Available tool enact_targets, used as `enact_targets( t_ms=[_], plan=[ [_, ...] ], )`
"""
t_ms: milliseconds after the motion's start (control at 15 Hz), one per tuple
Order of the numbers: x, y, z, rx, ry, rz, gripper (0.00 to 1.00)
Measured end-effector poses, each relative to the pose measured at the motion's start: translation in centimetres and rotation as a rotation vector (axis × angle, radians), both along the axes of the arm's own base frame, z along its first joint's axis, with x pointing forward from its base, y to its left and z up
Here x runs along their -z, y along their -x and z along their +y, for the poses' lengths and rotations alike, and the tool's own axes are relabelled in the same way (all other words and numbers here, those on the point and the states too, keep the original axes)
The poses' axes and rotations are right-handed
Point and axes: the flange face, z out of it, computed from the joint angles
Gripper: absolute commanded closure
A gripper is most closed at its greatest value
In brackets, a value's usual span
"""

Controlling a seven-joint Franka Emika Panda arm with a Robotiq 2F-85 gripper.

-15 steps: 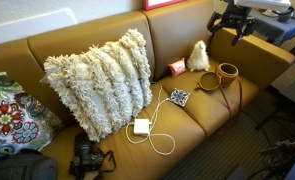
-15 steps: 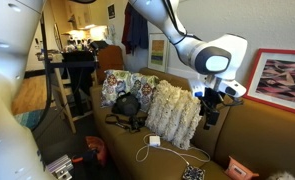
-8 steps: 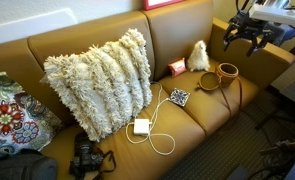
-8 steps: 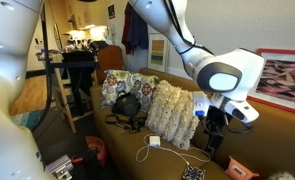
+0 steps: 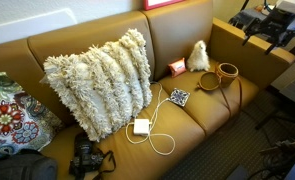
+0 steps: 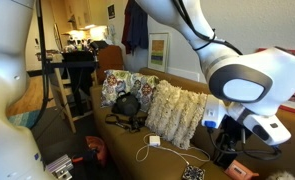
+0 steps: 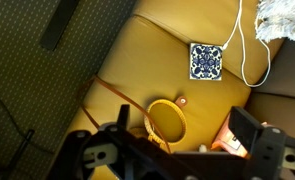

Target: Pick the object on the right of the couch

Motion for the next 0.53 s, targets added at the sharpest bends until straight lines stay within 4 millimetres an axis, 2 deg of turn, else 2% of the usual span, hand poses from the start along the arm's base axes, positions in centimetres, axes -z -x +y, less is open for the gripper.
enact_targets(
  t_ms=[200, 533],
  plan=[
    [-1.59, 0.47, 0.34, -0.001, -0.017, -0.015, 0.00],
    [-1.39, 0.38, 0.78, -0.004, -0.010, -0.015, 0.00]
  ],
)
